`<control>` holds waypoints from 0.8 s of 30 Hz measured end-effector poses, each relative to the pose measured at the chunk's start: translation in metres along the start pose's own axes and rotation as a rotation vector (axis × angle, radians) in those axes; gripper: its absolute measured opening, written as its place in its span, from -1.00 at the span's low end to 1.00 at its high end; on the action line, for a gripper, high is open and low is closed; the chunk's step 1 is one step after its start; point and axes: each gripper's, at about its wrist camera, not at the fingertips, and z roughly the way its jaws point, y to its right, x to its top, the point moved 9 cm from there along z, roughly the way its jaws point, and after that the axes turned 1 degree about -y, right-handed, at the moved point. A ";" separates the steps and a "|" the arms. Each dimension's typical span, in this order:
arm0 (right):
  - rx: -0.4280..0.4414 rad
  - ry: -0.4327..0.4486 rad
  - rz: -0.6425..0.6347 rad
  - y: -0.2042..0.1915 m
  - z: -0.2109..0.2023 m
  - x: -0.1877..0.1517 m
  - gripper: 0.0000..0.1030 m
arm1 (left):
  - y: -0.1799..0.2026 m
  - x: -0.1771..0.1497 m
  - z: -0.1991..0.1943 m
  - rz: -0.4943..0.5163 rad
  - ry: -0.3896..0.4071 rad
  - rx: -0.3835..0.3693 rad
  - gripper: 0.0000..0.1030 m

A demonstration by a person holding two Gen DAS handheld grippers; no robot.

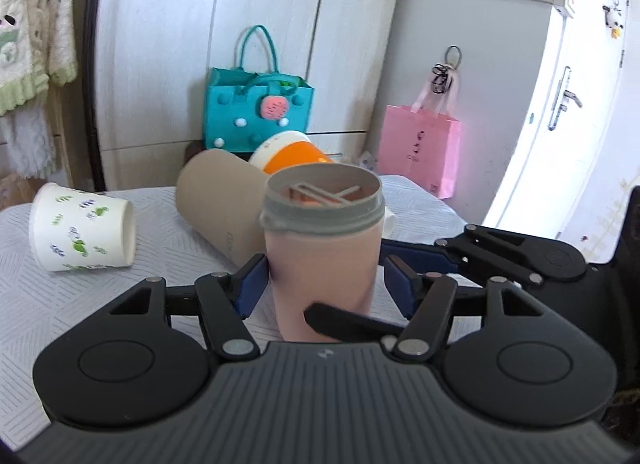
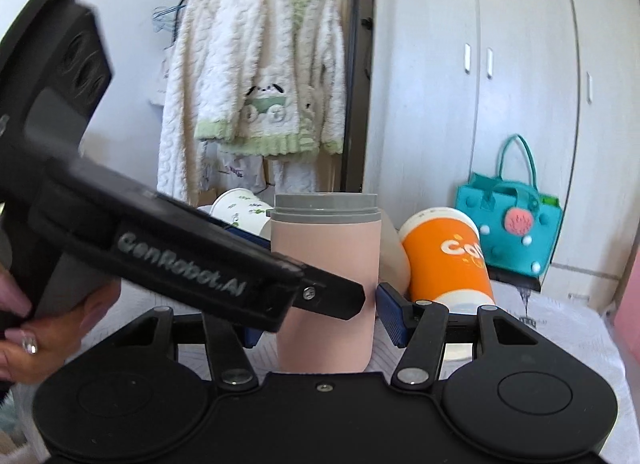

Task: Flip cup upright
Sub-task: 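Lower the upright pink tumbler onto the table and open the right gripper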

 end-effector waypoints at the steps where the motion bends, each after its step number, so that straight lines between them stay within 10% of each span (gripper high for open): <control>1: -0.006 0.000 0.011 0.002 -0.001 -0.001 0.20 | 0.002 -0.001 0.000 0.002 -0.004 -0.011 0.21; 24: -0.076 0.023 0.011 -0.001 -0.028 -0.009 0.46 | 0.006 -0.014 -0.041 -0.035 0.018 0.026 0.41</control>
